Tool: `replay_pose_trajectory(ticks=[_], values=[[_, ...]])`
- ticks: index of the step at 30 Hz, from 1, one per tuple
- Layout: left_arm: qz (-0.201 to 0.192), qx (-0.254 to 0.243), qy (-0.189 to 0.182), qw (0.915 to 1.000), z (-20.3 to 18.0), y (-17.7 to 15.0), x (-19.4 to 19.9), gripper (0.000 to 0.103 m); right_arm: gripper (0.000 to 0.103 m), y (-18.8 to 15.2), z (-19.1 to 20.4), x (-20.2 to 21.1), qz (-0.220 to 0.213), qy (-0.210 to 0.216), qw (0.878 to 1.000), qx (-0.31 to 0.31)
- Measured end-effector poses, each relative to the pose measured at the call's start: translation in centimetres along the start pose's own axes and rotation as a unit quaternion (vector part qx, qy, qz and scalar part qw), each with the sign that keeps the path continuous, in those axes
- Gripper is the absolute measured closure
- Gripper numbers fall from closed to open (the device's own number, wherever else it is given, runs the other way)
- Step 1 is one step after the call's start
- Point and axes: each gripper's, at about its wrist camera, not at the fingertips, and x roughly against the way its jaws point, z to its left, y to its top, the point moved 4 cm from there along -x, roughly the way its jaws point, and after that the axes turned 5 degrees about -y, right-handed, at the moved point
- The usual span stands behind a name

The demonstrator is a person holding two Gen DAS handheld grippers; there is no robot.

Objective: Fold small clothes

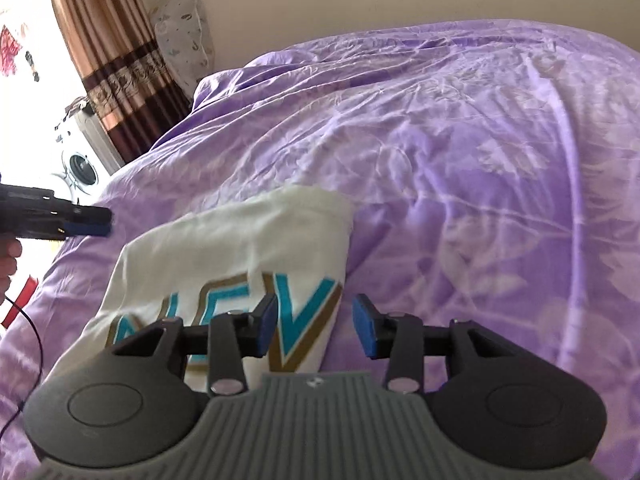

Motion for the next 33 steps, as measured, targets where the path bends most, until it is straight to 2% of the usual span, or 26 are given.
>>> replay_pose_trajectory(ticks=[4, 8, 10, 11, 14, 18, 19, 21, 23, 31, 33], values=[[0.021, 0.028, -0.014, 0.9993, 2.3, 0.4, -3.1, 0.059, 0.063, 0.6, -0.4, -2.4, -0.005, 0.004, 1.000, -0.002], [0.023, 0.029, -0.038, 0.9986, 3.1, 0.3, -4.3, 0.059, 0.063, 0.7, -1.1, -3.7, -0.009, 0.006, 1.000, -0.005], [0.016, 0.028, -0.055, 0.9979, 2.7, 0.2, -4.1, 0.080, 0.063, 0.8, -1.3, -4.4, -0.013, 0.005, 1.000, -0.004], [0.012, 0.017, -0.059, 0.9980, 2.1, 0.2, -4.0, 0.094, 0.063, 0.8, -1.4, -4.6, -0.014, -0.001, 1.000, 0.001], [-0.012, -0.043, -0.049, 0.9978, -0.4, 0.3, -2.7, 0.099, 0.063, 0.9, -1.5, -5.2, -0.015, -0.010, 1.000, 0.005], [-0.060, -0.134, -0.052, 0.9878, -3.8, 0.4, 0.4, 0.100, 0.062, 1.1, -1.8, -5.0, -0.023, -0.012, 1.000, 0.002], [-0.070, -0.141, -0.039, 0.9868, -3.6, 0.6, 0.6, 0.100, 0.062, 1.2, -1.8, -4.9, -0.026, -0.013, 1.000, 0.001], [-0.059, -0.108, 0.016, 0.9923, -1.2, 1.1, -1.1, 0.100, 0.062, 1.3, -1.9, -4.5, -0.032, -0.011, 0.999, -0.003], [-0.039, -0.096, 0.041, 0.9938, 0.6, 0.7, -2.9, 0.100, 0.062, 1.4, -1.9, -4.5, -0.033, -0.014, 0.999, -0.001], [-0.037, -0.054, 0.070, 0.9954, 3.4, 0.1, -5.5, 0.097, 0.063, 0.7, -1.7, -5.3, -0.022, -0.016, 1.000, 0.013], [-0.037, -0.055, 0.081, 0.9945, 3.2, 0.2, -5.2, 0.084, 0.063, 0.7, -1.6, -5.3, -0.021, -0.016, 0.999, 0.018]])
